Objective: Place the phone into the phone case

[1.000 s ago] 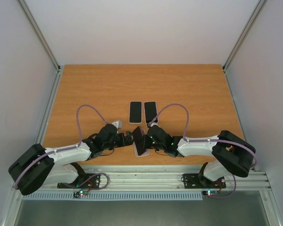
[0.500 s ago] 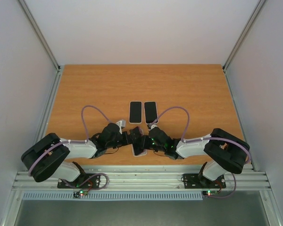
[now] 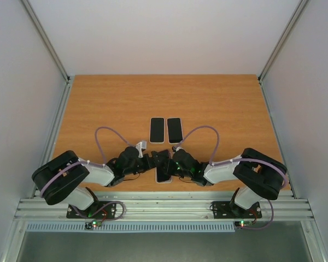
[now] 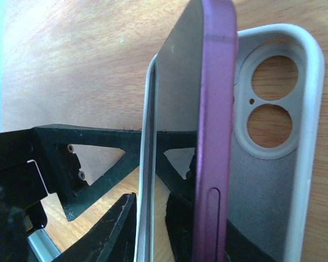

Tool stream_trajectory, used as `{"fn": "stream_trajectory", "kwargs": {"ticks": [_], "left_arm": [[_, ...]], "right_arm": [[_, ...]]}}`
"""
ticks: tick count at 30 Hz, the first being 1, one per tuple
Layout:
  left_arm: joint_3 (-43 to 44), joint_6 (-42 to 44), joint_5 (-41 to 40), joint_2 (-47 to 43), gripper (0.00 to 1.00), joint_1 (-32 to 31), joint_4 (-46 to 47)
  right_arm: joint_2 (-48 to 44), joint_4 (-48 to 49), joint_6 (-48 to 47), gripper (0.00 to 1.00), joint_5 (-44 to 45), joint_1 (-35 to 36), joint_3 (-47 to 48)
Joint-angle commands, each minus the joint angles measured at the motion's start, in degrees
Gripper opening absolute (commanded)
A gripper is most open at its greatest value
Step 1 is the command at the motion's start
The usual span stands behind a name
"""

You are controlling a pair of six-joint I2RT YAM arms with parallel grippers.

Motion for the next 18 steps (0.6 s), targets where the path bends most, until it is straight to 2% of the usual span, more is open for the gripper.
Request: {"fn": "stream_trajectory", "kwargs": {"ticks": [1,7,12,18], "left_arm": [[-2.20,-1.07,-0.47,-0.92,0.96,-1.22,-1.56],[-2.24,-0.56,-1.83,-4.44,0.96,-1.97,-5.91],[-2.32,0.56,-3.77,-8.48,0.96,-2.73,-11.63],[-2.15,1.65,-5.55,-11.58,0.97,-4.15,-16.54]], "right_arm": [[-3.36,-2.55,-1.96,0.31,0.91,0.40,-0.20],[-8.47,-13.48,-5.20,0.40,2.50,0.40,1.67],[-10.75,-20.51,-6.71,0.41,3.03,0.40,2.94],[-12.28,-23.51,-6.82,0.41,2.31,0.40,2.73]]}}
